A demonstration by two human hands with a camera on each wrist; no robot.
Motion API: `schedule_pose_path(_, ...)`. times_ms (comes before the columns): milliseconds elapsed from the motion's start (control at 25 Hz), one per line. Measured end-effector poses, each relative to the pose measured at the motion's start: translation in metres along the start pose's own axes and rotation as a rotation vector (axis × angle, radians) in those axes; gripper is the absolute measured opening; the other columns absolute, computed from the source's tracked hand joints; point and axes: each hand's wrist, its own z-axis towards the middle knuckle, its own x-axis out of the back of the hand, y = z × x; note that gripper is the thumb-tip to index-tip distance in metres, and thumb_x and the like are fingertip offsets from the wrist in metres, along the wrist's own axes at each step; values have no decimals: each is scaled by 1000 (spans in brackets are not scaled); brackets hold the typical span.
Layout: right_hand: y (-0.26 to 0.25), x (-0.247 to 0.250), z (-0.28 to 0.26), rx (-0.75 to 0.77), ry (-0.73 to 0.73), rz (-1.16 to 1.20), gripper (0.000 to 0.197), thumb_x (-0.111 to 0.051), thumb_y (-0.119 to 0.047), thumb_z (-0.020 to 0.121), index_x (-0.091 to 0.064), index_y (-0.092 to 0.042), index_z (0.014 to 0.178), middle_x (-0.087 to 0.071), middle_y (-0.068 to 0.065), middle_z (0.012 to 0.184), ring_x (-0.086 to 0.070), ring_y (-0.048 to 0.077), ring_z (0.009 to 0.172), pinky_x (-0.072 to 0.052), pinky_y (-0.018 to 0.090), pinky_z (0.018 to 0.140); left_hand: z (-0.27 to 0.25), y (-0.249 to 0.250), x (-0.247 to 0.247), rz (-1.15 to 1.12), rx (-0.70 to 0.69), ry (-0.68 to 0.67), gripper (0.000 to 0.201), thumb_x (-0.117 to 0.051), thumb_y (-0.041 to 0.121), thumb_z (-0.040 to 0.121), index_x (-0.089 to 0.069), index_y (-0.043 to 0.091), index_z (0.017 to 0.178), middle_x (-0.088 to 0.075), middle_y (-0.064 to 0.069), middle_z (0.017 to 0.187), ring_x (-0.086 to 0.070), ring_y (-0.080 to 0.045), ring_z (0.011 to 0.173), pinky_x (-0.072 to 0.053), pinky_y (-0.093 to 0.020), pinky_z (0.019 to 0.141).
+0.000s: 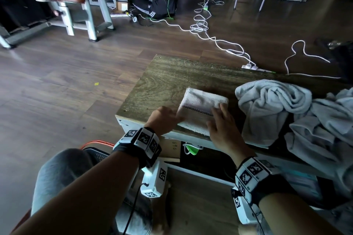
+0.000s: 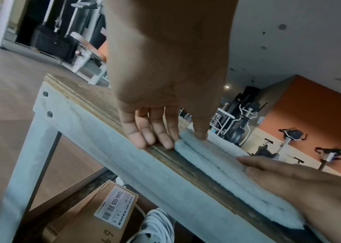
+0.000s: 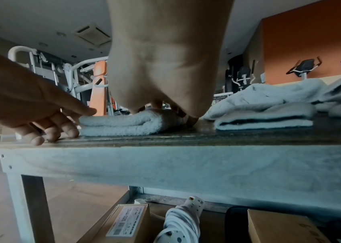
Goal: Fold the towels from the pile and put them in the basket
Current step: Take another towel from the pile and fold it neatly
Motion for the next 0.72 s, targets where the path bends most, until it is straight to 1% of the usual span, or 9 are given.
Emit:
schedule_pose_path(80, 0, 0, -2, -13, -12, -54, 55, -41, -33, 102, -27, -21, 153, 2, -2, 166, -4, 21, 152, -17, 40, 120, 1, 0, -3, 43, 2, -4, 42, -65, 44, 84, -64, 4, 73, -58, -3, 69, -55, -19, 67, -42, -26, 58)
schedule_pose_path(160, -2, 4, 3, 1, 58, -94, 53, -46, -30, 98, -36, -18, 148, -11, 2, 164, -10, 22, 151, -20, 41, 120, 4, 2, -5, 82, 50, 27, 45, -62, 53, 77, -61, 8, 72, -63, -5, 76, -59, -23, 74, -47, -28, 66)
schedule_pose_path(200, -4, 6, 8, 30, 121, -117, 51, -47, -29, 96, -40, -16, 144, -18, 4, 162, -13, 22, 150, -21, 41, 120, 7, 5, -5, 128, 50, 95, 48, -58, 57, 74, -60, 9, 80, -65, -8, 87, -60, -25, 83, -51, -32, 72)
schedule_pose_path(240, -6, 6, 14, 65, 178, -131, 50, -48, -28, 96, -42, -14, 143, -22, 4, 161, -16, 21, 149, -22, 40, 120, 13, 10, -9, 187, -2, 180, 50, -54, 56, 74, -58, 9, 93, -62, -10, 101, -57, -26, 95, -52, -38, 80)
schedule_pose_path(320, -11, 3, 26, 108, 192, -142, 51, -45, -30, 99, -37, -13, 147, -20, 4, 162, -13, 21, 151, -18, 38, 120, 20, 23, -22, 244, -293, 302, 47, -47, 41, 84, -49, 10, 120, -49, -10, 123, -47, -26, 112, -48, -45, 92)
schedule_pose_path(360, -11, 0, 31, 93, 151, -145, 55, -41, -32, 101, -30, -13, 151, -15, 4, 164, -8, 21, 152, -16, 38, 121, 25, 29, -31, 273, -442, 284, 47, -42, 36, 87, -46, 12, 127, -46, -8, 131, -44, -26, 120, -45, -47, 98)
schedule_pose_path(440, -5, -11, 35, 25, 45, -170, 65, -33, -41, 100, -14, -15, 157, 0, 2, 166, 5, 19, 153, -10, 42, 123, 32, 31, -49, 359, -561, 156, 50, -32, 38, 95, -38, 19, 141, -35, 0, 151, -29, -23, 141, -35, -50, 109)
schedule_pose_path(560, 5, -19, 38, 2, 47, -185, 70, -13, -46, 96, -6, -15, 158, 6, 1, 166, 11, 17, 152, -7, 46, 124, 42, 13, -71, 459, -455, 59, 56, -17, 48, 101, -13, 31, 154, -5, 14, 163, 3, -11, 150, -17, -51, 117)
schedule_pose_path(720, 5, -19, 40, -33, 79, -144, 63, -25, -36, 103, -4, -14, 158, 7, 0, 166, 11, 14, 152, -1, 41, 124, 43, 9, -75, 461, -453, 113, 58, -12, 51, 100, -4, 32, 155, 1, 15, 162, 7, -7, 149, -16, -49, 118)
